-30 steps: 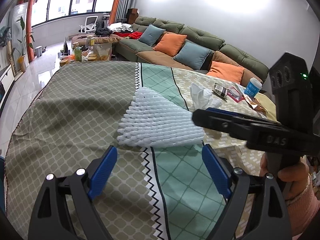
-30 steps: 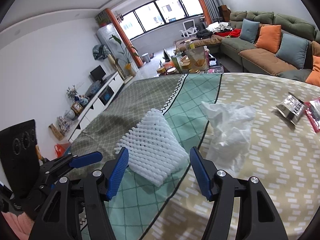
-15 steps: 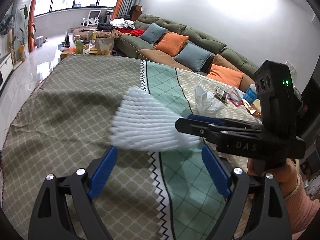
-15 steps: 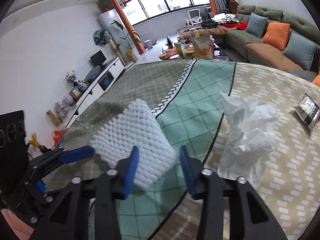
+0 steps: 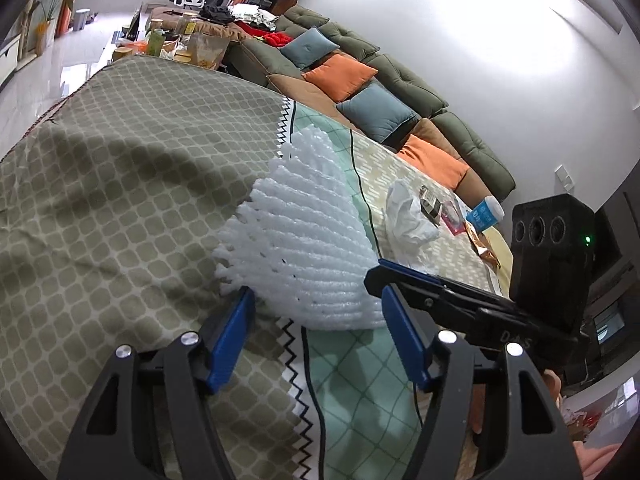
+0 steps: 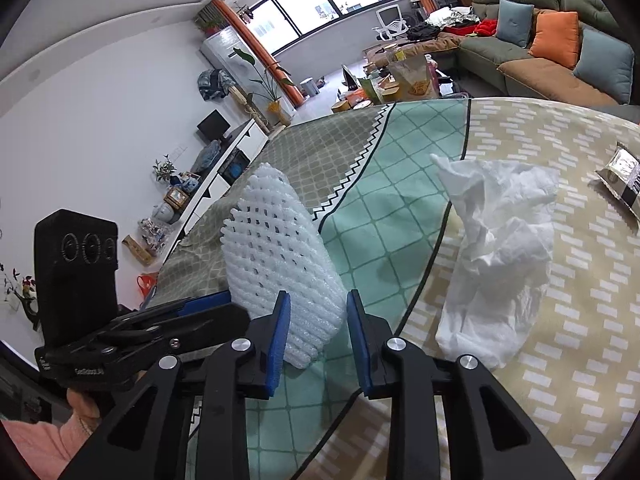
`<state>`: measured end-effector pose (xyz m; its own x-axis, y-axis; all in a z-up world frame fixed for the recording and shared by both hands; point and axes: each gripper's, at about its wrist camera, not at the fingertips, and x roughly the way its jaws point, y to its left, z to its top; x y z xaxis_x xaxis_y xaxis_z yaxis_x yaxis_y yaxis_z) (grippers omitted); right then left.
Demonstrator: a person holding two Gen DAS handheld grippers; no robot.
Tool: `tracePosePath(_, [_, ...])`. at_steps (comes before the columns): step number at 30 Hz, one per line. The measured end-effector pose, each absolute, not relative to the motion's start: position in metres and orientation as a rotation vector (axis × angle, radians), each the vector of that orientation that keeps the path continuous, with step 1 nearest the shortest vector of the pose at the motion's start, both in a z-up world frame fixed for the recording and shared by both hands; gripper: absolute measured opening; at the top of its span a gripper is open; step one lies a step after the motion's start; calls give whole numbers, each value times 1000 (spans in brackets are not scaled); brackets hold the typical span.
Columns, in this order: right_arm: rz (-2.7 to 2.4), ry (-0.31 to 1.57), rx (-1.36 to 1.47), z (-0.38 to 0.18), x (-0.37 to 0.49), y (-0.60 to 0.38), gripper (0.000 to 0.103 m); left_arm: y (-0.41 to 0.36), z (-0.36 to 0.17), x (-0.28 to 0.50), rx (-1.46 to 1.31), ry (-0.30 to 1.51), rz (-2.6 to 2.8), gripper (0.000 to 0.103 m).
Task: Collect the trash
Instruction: 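Grasp the white foam mesh net with the left tool while the right tool grasps the clear plastic bag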
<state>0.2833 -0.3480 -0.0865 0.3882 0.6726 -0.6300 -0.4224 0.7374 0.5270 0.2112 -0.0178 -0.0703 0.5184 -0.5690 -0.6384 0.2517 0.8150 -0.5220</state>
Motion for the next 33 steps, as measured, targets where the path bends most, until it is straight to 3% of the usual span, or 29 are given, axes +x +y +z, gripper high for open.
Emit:
tracePosePath(2, [714,943,303,-86,283,-347,30,-21,-71,213,-398,899,-506,63])
tracePosePath(6, [720,947,314,-86,285,-348,30,-29,-78,216,-403,929,-528,32])
tracePosePath(9, [708,941,314,-84,282,-351,30,-26,-82,219,-429,941,-533,22])
tracePosePath(14, [641,848,276,-63,271,-370,30,-18,-77,212,-400,917,-522,21])
tracePosePath(16, [567,795,256,-52,267,-380,35,-15,-74,206,-370,901,-502,21])
tracePosePath(19, [430,739,207,-41,269,-393,52,-10,-70,201,-354,894,-485,21])
tracePosePath(26, [329,821,157,-62,296,-392,61,5,-65,183,-324,870,-439,21])
tracePosePath(29, [324,852,151,-74,301,-390,55,11,-64,178,-311,862,-420,21])
tracePosePath(33, [323,864,150,-78,301,-390,27,20,-62,169,-303,849,-400,21])
